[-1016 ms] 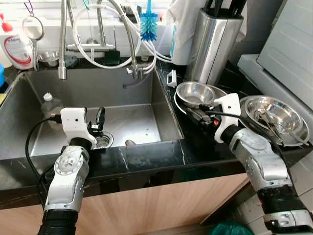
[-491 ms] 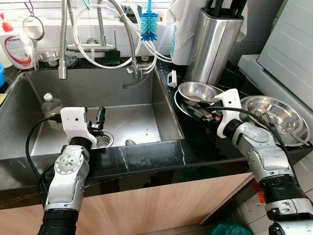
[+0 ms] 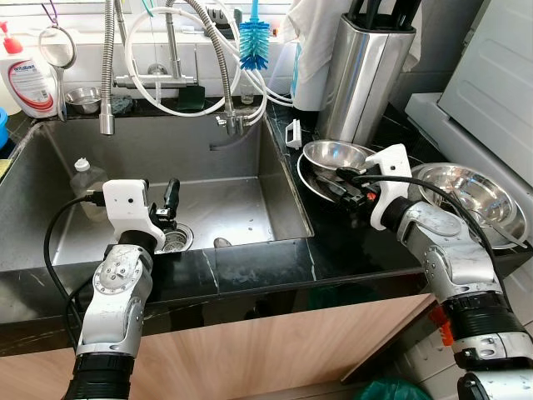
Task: Kitchen organization
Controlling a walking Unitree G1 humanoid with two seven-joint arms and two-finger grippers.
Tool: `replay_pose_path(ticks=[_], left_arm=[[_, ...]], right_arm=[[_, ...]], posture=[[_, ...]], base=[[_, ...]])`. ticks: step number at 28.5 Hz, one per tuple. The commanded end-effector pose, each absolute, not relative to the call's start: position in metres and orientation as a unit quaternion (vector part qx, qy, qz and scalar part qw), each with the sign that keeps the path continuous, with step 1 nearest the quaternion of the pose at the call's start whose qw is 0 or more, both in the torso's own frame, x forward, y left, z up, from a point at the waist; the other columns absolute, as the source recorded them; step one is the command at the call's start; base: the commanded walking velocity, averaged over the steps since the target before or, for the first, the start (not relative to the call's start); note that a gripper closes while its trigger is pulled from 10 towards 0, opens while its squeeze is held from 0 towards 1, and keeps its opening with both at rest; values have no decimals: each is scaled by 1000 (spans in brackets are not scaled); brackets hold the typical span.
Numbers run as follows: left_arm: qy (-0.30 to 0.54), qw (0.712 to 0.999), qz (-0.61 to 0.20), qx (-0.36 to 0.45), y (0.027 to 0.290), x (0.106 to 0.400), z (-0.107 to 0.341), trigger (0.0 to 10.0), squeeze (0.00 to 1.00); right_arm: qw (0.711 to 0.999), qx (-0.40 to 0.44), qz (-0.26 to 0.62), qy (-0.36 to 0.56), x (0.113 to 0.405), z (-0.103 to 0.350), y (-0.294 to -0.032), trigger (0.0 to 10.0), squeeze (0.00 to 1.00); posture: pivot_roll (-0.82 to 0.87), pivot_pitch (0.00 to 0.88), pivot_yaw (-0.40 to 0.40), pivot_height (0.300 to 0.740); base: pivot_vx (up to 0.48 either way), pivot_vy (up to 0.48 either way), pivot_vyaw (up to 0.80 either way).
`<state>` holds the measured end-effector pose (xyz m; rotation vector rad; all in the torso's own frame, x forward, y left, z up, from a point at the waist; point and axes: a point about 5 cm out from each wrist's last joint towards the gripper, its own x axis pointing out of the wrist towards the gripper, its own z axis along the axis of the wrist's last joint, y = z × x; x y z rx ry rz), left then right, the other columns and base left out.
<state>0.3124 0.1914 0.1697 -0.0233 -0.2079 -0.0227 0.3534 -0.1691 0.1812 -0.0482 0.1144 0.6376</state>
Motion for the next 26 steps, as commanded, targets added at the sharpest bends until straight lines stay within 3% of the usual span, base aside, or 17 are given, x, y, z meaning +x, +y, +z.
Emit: replay_pose_path(ticks=[1,26], left_arm=[[-105,994,-16,-11,190,313,173,10000,0],[-100,995,-14,-13,192,313,174,10000,0]], right_arm=[[946,-31,317,61,352,183,-170,10000,0],[933,-24,344,99,344,174,-165,10000,0]], posture=[[55,0,-54,740],[54,0,-48,740]], base=[[0,0,0],[0,0,0]])
